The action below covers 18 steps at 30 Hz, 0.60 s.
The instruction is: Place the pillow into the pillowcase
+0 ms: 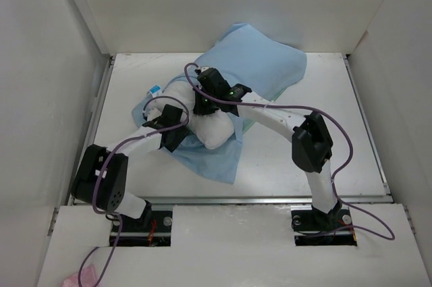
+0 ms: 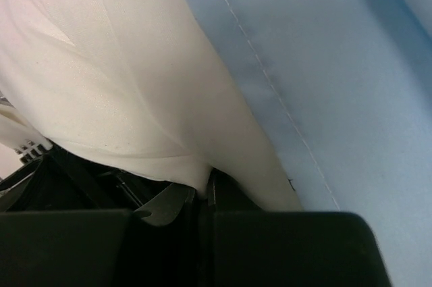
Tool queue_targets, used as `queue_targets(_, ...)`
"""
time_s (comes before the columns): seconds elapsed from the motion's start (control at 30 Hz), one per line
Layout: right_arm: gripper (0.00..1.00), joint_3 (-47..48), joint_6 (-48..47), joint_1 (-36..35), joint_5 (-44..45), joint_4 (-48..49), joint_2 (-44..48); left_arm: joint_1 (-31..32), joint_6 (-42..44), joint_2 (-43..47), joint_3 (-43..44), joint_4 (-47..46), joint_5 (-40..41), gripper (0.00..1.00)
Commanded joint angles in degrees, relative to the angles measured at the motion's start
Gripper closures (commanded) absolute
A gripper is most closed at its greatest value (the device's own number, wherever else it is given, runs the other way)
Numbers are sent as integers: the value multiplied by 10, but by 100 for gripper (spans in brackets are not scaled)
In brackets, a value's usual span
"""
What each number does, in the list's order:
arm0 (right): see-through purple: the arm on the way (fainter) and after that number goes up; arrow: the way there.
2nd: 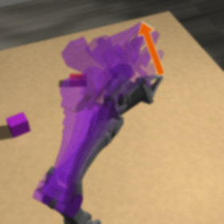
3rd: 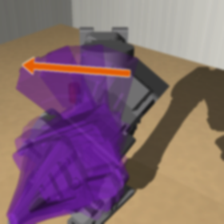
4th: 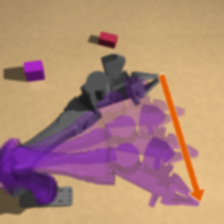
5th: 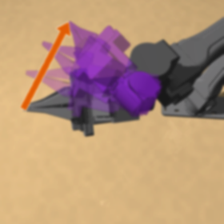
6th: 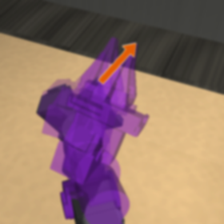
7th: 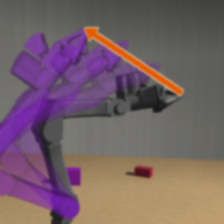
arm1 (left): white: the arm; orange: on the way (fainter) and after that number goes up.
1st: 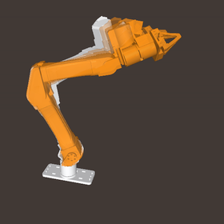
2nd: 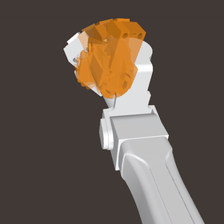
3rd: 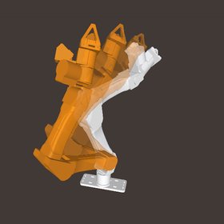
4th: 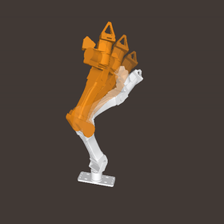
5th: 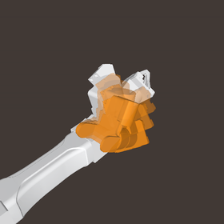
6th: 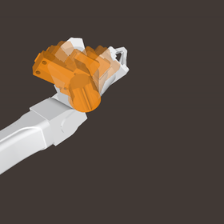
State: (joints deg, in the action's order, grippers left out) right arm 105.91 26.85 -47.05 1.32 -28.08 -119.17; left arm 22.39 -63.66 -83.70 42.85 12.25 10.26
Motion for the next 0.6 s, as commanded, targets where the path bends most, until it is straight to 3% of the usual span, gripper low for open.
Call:
queue_targets(0.0,100,-7,1,22,55,13,34,2,0,46,29,11,38,48)
queue_targets(0.23,100,-12,1,22,50,13,40,14,-60,22,35,39,85,45)
queue_targets(0.57,100,-30,7,22,19,20,51,38,-81,-80,72,-21,78,48)
